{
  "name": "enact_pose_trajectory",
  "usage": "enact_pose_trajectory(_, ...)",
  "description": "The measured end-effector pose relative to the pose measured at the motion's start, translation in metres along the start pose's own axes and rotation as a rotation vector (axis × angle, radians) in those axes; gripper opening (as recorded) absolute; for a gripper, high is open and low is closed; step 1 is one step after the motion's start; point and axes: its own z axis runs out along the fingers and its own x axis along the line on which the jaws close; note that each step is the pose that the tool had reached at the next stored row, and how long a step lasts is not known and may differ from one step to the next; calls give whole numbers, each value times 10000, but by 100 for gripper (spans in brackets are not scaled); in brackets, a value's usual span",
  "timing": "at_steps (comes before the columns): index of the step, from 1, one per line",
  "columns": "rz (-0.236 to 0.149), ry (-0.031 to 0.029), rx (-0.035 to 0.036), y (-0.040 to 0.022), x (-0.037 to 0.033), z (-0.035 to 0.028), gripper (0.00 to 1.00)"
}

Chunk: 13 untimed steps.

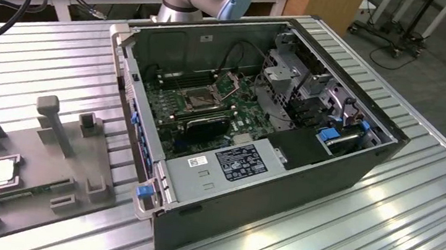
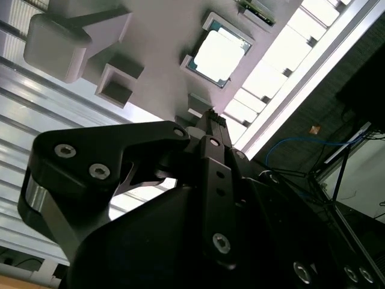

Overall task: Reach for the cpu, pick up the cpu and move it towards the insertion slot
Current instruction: 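Reach for the cpu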

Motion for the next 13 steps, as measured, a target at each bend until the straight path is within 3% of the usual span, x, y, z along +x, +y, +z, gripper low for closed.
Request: enact_pose_trajectory(13, 2, -2, -1, -4, 15, 13, 11)
